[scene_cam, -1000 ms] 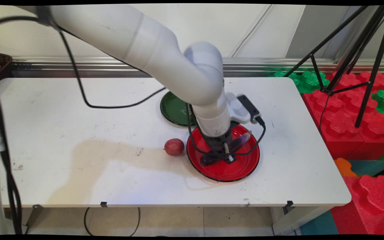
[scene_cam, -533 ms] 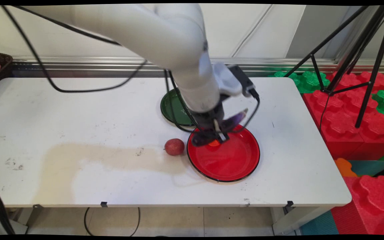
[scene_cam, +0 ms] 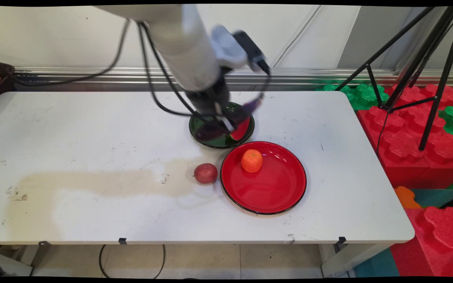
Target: Place the picked object on the table
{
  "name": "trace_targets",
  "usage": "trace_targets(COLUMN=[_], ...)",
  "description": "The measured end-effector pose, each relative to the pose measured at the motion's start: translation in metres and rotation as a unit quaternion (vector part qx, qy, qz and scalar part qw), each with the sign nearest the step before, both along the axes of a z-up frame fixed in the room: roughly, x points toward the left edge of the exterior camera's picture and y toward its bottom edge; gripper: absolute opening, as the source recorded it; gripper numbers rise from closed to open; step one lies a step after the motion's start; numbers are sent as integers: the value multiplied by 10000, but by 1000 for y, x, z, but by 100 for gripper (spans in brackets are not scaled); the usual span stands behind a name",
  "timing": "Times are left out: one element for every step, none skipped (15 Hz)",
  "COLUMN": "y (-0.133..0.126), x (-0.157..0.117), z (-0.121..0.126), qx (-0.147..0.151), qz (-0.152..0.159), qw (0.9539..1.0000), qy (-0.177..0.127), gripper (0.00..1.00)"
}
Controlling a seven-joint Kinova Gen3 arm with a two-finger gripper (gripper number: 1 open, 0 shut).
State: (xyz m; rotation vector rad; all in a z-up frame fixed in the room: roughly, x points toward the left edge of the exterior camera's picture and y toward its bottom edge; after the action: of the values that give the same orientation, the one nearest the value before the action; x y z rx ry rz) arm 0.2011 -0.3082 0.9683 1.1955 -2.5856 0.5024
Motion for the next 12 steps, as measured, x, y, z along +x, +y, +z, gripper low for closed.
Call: trace_targets(y=[0,1,1,2,2,2,2,1,0,-3,-5,-8], x=[14,26,34,46,60,73,85,92,103,115,126,134], z=[7,12,14,17,19,20,20,19,17,14,11,7], qx=[-34,-51,-56,-65,-75,-85,-88,-86,-72,-44,-16,17], qz=[109,211,279,376,496,630,769,863,996,1172,1291,1384], qw=[9999,9997,9996,9992,9986,9978,9967,9959,9946,9925,9909,9896], qy=[-32,-58,-81,-113,-158,-206,-246,-266,-299,-334,-370,-395], gripper=[0,0,0,0,0,0,0,0,0,0,0,0])
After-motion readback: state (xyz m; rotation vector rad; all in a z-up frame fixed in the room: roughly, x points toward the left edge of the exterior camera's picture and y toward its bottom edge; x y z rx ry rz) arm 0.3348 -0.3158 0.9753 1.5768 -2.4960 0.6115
